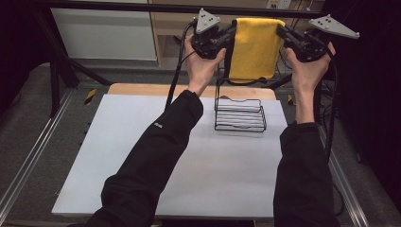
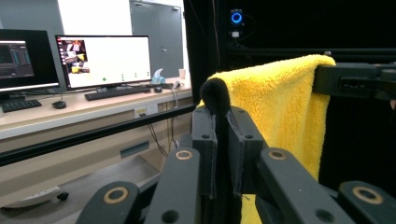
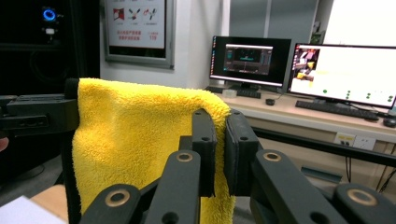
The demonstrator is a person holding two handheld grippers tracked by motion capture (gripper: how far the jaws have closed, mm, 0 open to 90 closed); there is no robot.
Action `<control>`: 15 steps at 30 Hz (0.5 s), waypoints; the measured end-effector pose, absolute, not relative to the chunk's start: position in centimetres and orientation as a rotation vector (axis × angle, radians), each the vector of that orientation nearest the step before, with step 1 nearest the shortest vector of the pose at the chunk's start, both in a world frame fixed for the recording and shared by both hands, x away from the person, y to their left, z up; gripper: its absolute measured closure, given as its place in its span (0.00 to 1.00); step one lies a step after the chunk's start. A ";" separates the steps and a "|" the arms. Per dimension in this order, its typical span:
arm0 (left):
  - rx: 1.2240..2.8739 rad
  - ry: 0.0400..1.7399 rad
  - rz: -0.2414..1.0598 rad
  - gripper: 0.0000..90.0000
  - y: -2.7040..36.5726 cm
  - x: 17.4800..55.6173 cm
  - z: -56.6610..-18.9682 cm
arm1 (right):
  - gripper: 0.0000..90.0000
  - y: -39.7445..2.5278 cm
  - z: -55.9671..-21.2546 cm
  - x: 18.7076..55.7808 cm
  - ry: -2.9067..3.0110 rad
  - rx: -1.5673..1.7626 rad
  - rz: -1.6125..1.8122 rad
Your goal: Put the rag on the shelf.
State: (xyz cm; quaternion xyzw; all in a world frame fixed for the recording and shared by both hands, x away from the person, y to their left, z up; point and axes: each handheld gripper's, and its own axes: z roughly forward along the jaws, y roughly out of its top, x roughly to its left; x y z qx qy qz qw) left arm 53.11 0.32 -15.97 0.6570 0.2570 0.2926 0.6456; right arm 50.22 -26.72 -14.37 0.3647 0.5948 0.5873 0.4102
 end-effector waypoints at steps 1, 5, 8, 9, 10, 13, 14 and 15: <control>1.497 0.590 0.668 0.91 0.4 53.0 -16.3 | 0.94 -26.8 -14.6 50.1 1.508 0.922 1.479; 1.523 0.592 0.646 0.91 0.6 52.8 -17.5 | 0.94 -26.8 -15.7 49.9 1.545 0.937 1.462; 1.526 0.579 0.634 0.91 0.9 52.5 -18.1 | 0.94 -26.9 -16.4 49.8 1.555 0.941 1.461; 1.530 0.576 0.633 0.91 1.0 52.4 -18.2 | 0.94 -26.9 -16.6 49.7 1.557 0.939 1.463; 1.529 0.575 0.630 0.91 1.0 52.3 -18.3 | 0.94 -26.9 -16.7 49.6 1.559 0.939 1.466; 1.535 0.577 0.626 0.91 1.0 52.2 -18.6 | 0.94 -26.9 -17.2 49.4 1.569 0.943 1.461; 1.540 0.578 0.622 0.91 1.1 52.1 -18.8 | 0.94 -26.9 -17.3 49.3 1.573 0.942 1.459; 1.538 0.577 0.617 0.91 1.1 52.0 -19.0 | 0.94 -26.8 -17.5 49.2 1.576 0.943 1.456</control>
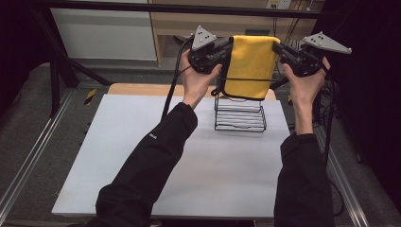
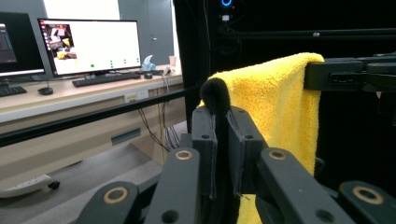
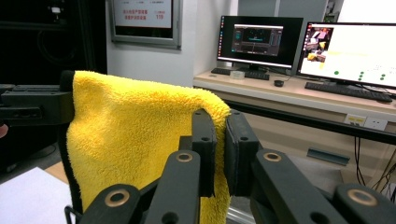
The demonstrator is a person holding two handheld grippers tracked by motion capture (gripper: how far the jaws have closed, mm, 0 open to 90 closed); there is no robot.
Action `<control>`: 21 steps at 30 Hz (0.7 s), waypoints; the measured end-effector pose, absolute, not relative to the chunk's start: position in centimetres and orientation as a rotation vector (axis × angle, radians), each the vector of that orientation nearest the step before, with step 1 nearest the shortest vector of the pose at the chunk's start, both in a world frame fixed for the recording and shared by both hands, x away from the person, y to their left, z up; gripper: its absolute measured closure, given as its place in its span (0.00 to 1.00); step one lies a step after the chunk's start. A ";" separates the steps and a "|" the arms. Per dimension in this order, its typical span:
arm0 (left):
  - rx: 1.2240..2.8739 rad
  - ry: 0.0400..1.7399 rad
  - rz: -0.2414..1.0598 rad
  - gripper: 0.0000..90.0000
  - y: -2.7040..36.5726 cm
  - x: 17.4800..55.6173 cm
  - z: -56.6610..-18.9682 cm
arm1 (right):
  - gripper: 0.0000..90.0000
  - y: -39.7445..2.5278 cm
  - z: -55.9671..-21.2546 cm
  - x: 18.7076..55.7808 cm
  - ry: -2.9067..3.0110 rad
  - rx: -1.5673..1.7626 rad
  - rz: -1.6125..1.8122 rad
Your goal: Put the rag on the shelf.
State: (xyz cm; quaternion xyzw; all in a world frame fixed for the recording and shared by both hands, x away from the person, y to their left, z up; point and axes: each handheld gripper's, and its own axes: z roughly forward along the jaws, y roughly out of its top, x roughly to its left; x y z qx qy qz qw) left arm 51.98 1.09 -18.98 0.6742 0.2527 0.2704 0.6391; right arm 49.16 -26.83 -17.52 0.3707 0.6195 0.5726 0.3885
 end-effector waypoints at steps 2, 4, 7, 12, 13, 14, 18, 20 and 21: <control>1.544 0.575 0.608 0.91 1.2 51.8 -19.3 | 0.93 -26.9 -17.8 49.0 1.578 0.945 1.459; 1.550 0.571 0.604 0.91 1.2 51.6 -19.5 | 0.93 -27.0 -18.2 48.7 1.586 0.952 1.454; 1.572 0.570 0.600 0.91 1.1 51.3 -20.0 | 0.93 -27.0 -18.6 48.5 1.599 0.958 1.443; 1.591 0.561 0.586 0.91 1.2 50.9 -20.4 | 0.93 -27.2 -18.9 48.0 1.614 0.946 1.432; 1.596 0.561 0.586 0.91 1.2 50.7 -20.4 | 0.93 -27.3 -19.0 47.9 1.616 0.943 1.432; 1.602 0.561 0.591 0.91 1.1 50.7 -20.4 | 0.93 -27.3 -19.1 47.8 1.618 0.943 1.436; 1.637 0.564 0.603 0.90 1.1 50.6 -20.7 | 0.93 -27.3 -19.4 47.5 1.637 0.941 1.427; 1.640 0.570 0.596 0.90 1.0 50.6 -20.9 | 0.93 -27.3 -19.5 47.4 1.645 0.940 1.422; 1.642 0.570 0.595 0.90 1.0 50.6 -21.0 | 0.93 -27.3 -19.6 47.4 1.649 0.941 1.420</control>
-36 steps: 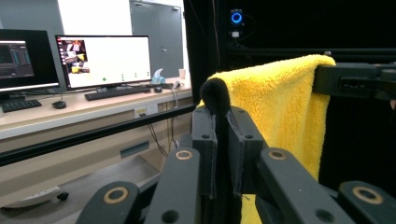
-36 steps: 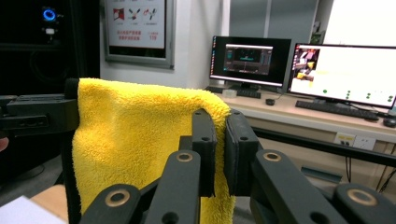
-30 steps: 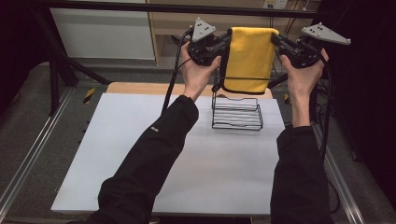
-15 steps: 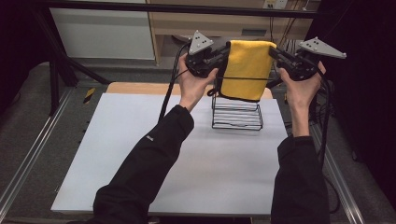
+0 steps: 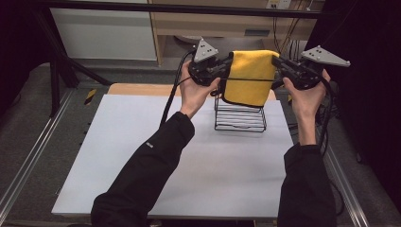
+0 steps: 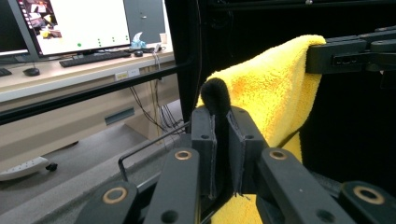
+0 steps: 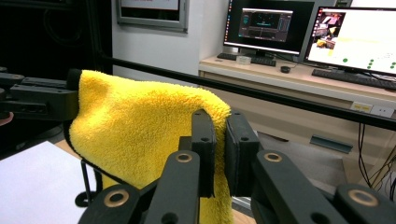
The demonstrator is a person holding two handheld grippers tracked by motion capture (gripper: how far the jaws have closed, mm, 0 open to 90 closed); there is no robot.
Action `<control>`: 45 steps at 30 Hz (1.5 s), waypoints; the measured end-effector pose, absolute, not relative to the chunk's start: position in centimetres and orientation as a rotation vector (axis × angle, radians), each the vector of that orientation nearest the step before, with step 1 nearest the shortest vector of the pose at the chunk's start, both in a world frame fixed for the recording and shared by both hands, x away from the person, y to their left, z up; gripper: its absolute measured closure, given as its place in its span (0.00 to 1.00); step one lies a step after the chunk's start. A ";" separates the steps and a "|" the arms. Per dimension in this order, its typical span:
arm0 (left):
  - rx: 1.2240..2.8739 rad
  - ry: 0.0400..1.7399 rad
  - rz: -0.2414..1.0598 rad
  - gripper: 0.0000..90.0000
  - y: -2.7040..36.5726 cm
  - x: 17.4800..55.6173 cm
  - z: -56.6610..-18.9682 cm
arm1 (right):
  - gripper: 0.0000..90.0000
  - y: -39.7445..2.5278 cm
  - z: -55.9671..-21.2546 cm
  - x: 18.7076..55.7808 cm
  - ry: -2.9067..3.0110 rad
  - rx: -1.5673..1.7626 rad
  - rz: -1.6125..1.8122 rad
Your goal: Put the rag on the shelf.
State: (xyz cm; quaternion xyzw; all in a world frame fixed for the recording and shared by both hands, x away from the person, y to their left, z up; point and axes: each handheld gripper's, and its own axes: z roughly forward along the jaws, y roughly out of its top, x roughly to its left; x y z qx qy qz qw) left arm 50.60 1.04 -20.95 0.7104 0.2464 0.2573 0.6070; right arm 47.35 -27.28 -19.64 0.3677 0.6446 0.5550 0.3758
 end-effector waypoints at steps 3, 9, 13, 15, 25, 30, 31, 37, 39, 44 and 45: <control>1.649 0.562 0.593 0.90 1.0 50.5 -21.0 | 0.93 -27.4 -19.8 47.1 1.652 0.941 1.416; 1.667 0.549 0.588 0.90 0.9 50.0 -21.0 | 0.93 -27.6 -19.9 46.7 1.654 0.936 1.406; 1.669 0.548 0.586 0.90 0.7 49.9 -21.0 | 0.93 -27.6 -19.9 46.6 1.644 0.938 1.398; 1.671 0.555 0.591 0.90 0.6 49.8 -20.9 | 0.93 -27.6 -19.8 46.5 1.642 0.941 1.396; 1.703 0.517 0.599 0.90 0.8 48.7 -21.1 | 0.93 -27.8 -20.1 45.2 1.658 0.901 1.399; 1.733 0.510 0.611 0.90 0.8 48.2 -21.9 | 0.93 -27.7 -20.8 44.3 1.679 0.892 1.392; 1.740 0.507 0.615 0.89 0.8 48.1 -22.1 | 0.93 -27.6 -21.0 44.2 1.681 0.894 1.392; 1.770 0.496 0.615 0.89 0.7 47.6 -23.0 | 0.93 -27.8 -22.2 43.5 1.687 0.904 1.403; 1.782 0.499 0.612 0.89 0.6 47.5 -23.4 | 0.93 -27.8 -22.6 43.3 1.693 0.914 1.409; 1.815 0.510 0.597 0.88 0.4 47.2 -24.4 | 0.93 -27.9 -23.8 43.1 1.726 0.938 1.398; 1.819 0.513 0.593 0.88 0.4 47.2 -24.5 | 0.93 -27.9 -24.0 43.0 1.732 0.942 1.398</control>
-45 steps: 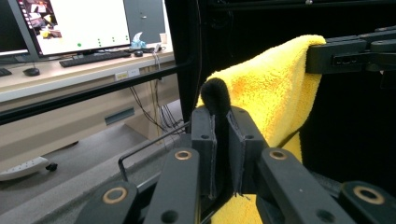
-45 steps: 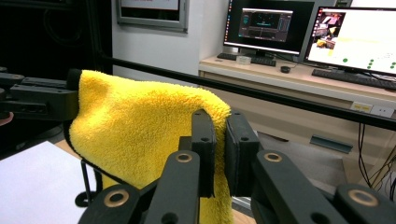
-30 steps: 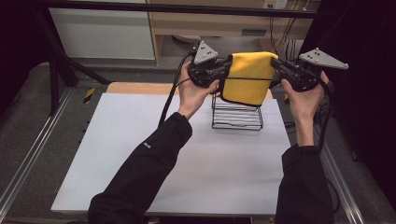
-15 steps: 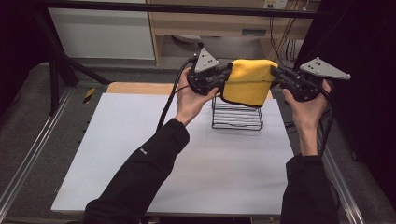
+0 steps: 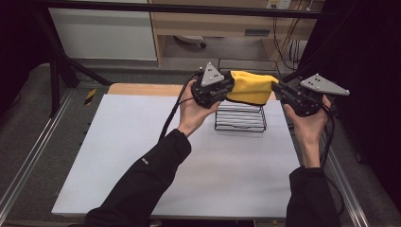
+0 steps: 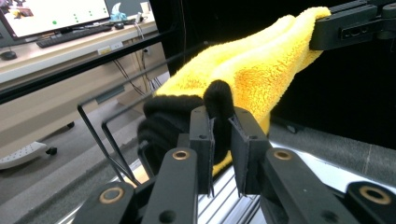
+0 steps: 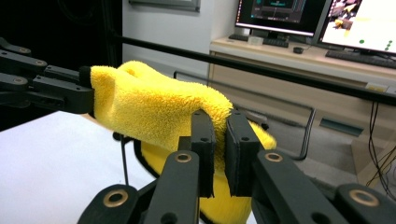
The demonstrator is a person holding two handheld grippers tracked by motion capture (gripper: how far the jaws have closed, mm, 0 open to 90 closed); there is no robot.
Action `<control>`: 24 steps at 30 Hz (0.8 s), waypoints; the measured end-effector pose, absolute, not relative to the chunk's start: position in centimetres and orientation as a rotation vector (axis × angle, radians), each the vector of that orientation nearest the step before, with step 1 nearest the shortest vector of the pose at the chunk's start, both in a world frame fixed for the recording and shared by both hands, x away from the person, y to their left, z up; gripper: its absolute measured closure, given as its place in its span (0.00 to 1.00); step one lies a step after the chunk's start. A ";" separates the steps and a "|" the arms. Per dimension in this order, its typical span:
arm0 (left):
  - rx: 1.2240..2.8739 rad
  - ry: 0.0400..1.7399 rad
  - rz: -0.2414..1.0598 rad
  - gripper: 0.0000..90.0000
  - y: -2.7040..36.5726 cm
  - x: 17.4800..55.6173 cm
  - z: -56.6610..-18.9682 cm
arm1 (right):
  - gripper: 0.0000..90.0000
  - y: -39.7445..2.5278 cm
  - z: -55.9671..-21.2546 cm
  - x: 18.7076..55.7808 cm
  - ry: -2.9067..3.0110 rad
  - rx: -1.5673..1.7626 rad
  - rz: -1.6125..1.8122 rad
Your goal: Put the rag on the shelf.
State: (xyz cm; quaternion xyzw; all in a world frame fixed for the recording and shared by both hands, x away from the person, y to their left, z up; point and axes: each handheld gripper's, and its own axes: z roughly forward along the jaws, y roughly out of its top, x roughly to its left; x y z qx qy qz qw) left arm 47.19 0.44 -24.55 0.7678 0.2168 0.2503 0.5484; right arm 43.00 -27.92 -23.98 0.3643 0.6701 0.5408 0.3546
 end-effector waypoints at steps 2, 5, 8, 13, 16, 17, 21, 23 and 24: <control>1.828 0.522 0.576 0.87 0.4 47.2 -24.8 | 0.93 -27.9 -24.4 43.0 1.748 0.951 1.394; 1.849 0.530 0.558 0.86 0.5 47.2 -24.9 | 0.93 -28.0 -25.0 42.9 1.773 0.960 1.384; 1.878 0.543 0.530 0.83 0.8 47.0 -24.8 | 0.92 -28.0 -25.5 43.0 1.786 0.966 1.381; 1.881 0.560 0.487 0.72 1.4 46.6 -24.1 | 0.92 -28.0 -26.1 43.1 1.799 0.967 1.372; 1.853 0.572 0.481 0.64 1.6 46.5 -23.2 | 0.92 -28.0 -26.4 43.2 1.807 0.960 1.361; 1.846 0.579 0.481 0.63 1.6 46.6 -22.9 | 0.91 -28.0 -26.5 43.2 1.810 0.956 1.357; 1.857 0.597 0.474 0.62 0.9 47.3 -22.4 | 0.91 -28.0 -26.9 43.2 1.811 0.954 1.353; 1.874 0.602 0.462 0.65 0.3 47.6 -22.6 | 0.90 -28.0 -27.0 43.3 1.815 0.952 1.348; 1.880 0.610 0.460 0.67 0.0 47.7 -22.9 | 0.90 -28.1 -27.0 43.3 1.817 0.951 1.344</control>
